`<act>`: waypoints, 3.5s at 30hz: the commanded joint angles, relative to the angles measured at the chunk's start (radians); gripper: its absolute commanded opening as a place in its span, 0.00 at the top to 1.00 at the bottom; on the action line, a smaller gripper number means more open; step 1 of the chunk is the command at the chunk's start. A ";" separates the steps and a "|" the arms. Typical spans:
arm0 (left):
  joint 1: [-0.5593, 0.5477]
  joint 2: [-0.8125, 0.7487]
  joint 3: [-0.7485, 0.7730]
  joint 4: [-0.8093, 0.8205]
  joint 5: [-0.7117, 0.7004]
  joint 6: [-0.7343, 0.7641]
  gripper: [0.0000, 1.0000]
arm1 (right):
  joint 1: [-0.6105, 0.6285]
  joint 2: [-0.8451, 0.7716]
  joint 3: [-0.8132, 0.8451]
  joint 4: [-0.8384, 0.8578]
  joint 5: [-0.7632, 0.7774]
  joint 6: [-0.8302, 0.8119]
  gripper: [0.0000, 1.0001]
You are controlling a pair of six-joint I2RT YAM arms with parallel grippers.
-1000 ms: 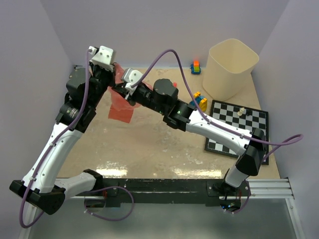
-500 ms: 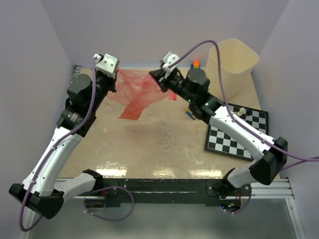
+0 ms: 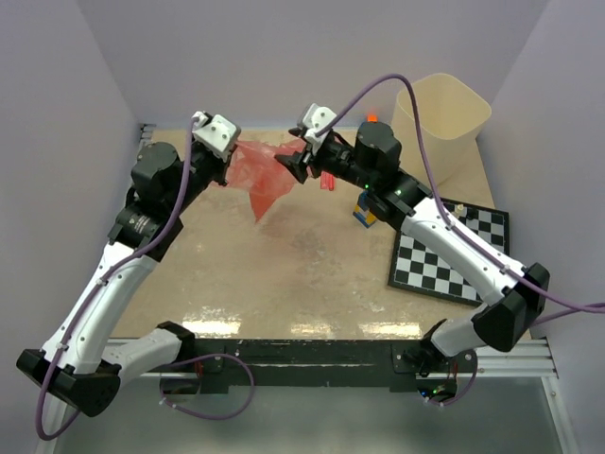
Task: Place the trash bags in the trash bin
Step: Unfold the trash bag at the center of the board.
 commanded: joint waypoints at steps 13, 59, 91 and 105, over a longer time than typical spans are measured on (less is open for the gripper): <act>0.003 0.010 0.068 -0.002 -0.080 0.062 1.00 | 0.044 0.124 0.201 -0.142 0.013 -0.056 0.75; 0.003 -0.020 0.019 -0.025 0.040 0.211 1.00 | 0.024 0.216 0.366 -0.229 -0.366 0.039 0.35; 0.003 -0.152 0.038 -0.157 0.332 -0.352 0.60 | 0.010 0.248 0.322 -0.066 0.519 0.738 1.00; 0.116 0.286 0.111 0.130 0.300 -0.860 0.37 | 0.013 0.183 0.238 -0.050 0.556 0.783 1.00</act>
